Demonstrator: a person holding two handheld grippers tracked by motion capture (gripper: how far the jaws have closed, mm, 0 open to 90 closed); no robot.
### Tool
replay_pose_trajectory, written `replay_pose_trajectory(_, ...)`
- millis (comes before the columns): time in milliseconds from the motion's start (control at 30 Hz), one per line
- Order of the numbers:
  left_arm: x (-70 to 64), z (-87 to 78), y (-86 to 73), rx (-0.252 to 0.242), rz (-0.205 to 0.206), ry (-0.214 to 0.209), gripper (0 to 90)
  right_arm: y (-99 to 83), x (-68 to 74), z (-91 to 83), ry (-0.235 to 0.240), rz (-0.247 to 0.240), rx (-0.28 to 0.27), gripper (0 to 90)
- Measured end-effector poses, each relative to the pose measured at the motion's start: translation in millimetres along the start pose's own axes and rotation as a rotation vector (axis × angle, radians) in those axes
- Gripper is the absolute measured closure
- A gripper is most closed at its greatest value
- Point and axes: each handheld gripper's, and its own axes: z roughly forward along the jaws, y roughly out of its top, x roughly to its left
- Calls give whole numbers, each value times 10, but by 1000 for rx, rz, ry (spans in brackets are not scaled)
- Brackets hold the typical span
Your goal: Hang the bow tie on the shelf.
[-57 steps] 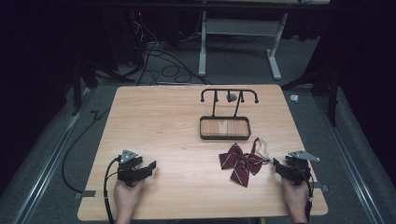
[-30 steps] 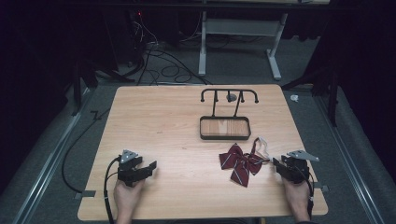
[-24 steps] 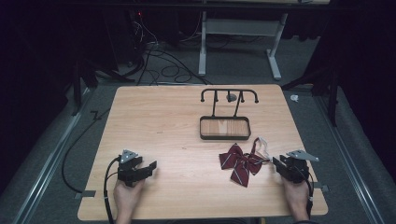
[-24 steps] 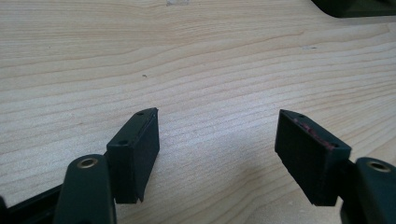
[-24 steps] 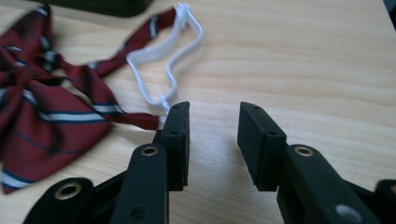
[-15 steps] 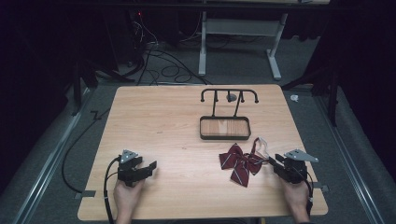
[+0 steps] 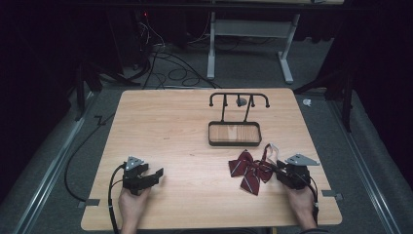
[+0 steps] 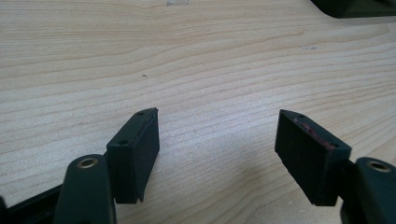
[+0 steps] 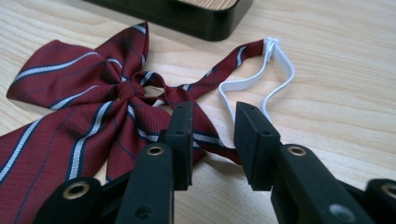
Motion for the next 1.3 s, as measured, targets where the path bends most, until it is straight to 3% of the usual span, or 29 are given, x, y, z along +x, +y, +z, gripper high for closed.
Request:
replay_pose_trajectory(400, -1, 0, 0, 1, 1, 0, 311, -79, -34, 46, 22, -3, 36, 790)
replay_pose_trajectory(567, 0, -1, 0, 1, 1, -1, 311, -97, -35, 51, 26, -14, 46, 900)
replay_pose_trajectory(633, 0, -1, 0, 1, 1, -1, 311, -95, -29, 43, 29, -16, 42, 900)
replay_pose_trajectory(1000, 0, 0, -1, -1, -1, 0, 311, 136, 51, -182, 101, -42, -52, 900)
replay_pose_trajectory(1300, 2, -1, -1, -2, -5, -2, 311, 331, 139, -254, 127, -71, -92, 900)
